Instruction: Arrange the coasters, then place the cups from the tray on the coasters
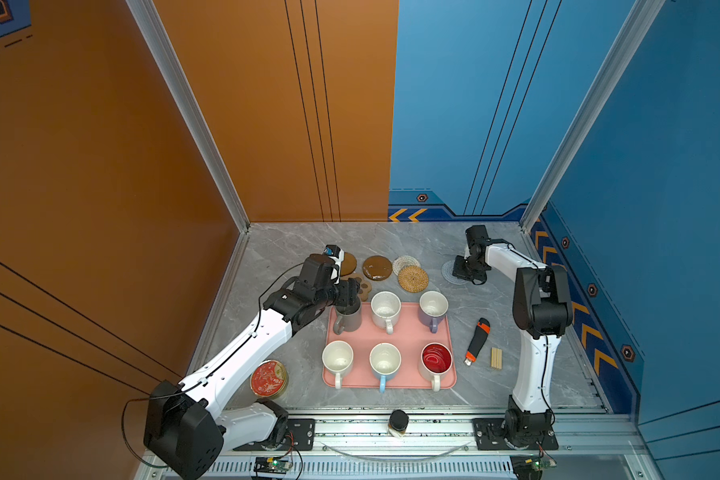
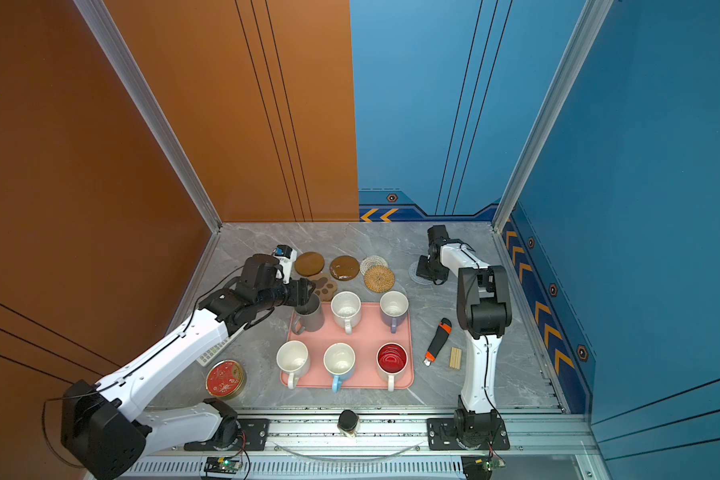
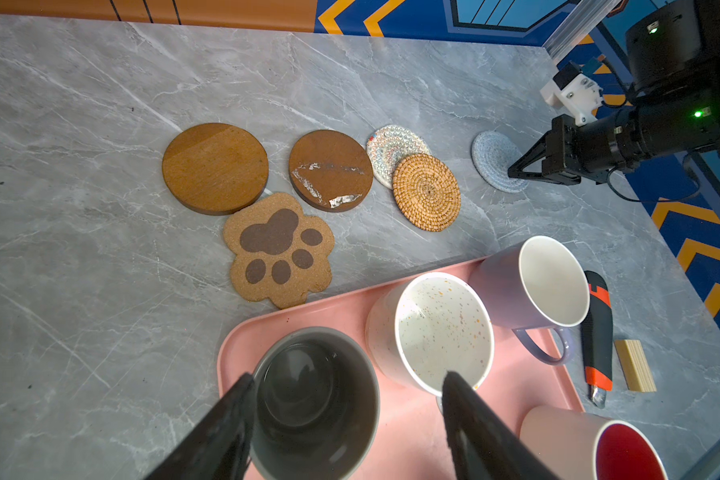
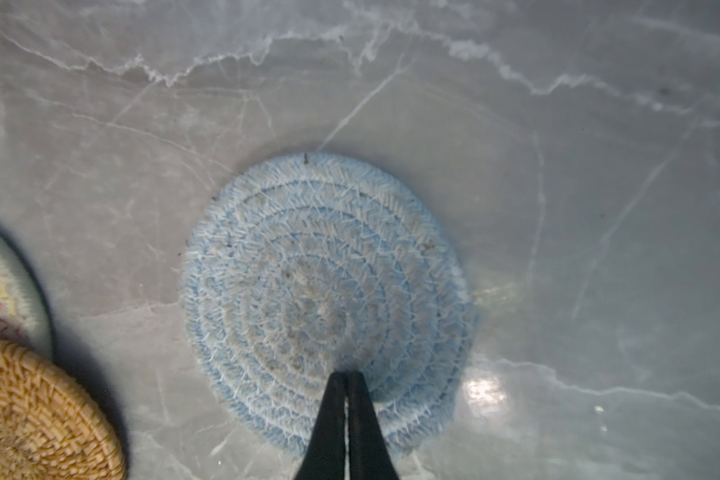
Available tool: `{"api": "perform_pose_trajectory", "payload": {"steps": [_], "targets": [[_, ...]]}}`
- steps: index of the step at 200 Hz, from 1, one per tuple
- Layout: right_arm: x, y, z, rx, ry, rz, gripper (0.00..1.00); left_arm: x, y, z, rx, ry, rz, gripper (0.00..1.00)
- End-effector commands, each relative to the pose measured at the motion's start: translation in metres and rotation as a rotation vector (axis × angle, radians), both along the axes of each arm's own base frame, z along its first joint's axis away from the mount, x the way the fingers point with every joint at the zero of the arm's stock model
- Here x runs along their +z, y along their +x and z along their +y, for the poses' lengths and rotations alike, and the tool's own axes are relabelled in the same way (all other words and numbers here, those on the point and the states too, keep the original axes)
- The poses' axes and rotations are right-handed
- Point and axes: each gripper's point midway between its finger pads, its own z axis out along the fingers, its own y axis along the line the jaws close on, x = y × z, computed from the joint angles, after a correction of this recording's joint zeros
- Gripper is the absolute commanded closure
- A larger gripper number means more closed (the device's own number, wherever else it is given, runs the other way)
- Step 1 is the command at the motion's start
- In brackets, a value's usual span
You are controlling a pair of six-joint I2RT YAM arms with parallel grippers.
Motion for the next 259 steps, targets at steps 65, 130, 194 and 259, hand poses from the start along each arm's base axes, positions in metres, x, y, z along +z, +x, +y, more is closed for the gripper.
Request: {"api": "perform_pose_trajectory", "payload": {"steps": [65, 130, 194, 259], "targets": [[0.035, -0.004, 0.006, 0.032, 0.071, -0.014, 1.0, 0.008, -0.011, 0.008, 0.019, 0.005, -0.023, 0.28], [0.103, -0.009, 0.063, 0.209, 0.148, -0.155, 0.65, 0.014, -0.016, 0.011, 0.023, -0.003, -0.043, 0.28], [0.081, -0.04, 0.135, 0.489, 0.016, -0.073, 0.4, 0.011, -0.021, 0.01, 0.018, -0.007, -0.035, 0.28], [0.045, -0.036, 0.145, 0.525, -0.043, 0.0, 0.34, 0.01, -0.027, 0.012, 0.023, -0.012, -0.036, 0.28]]}}
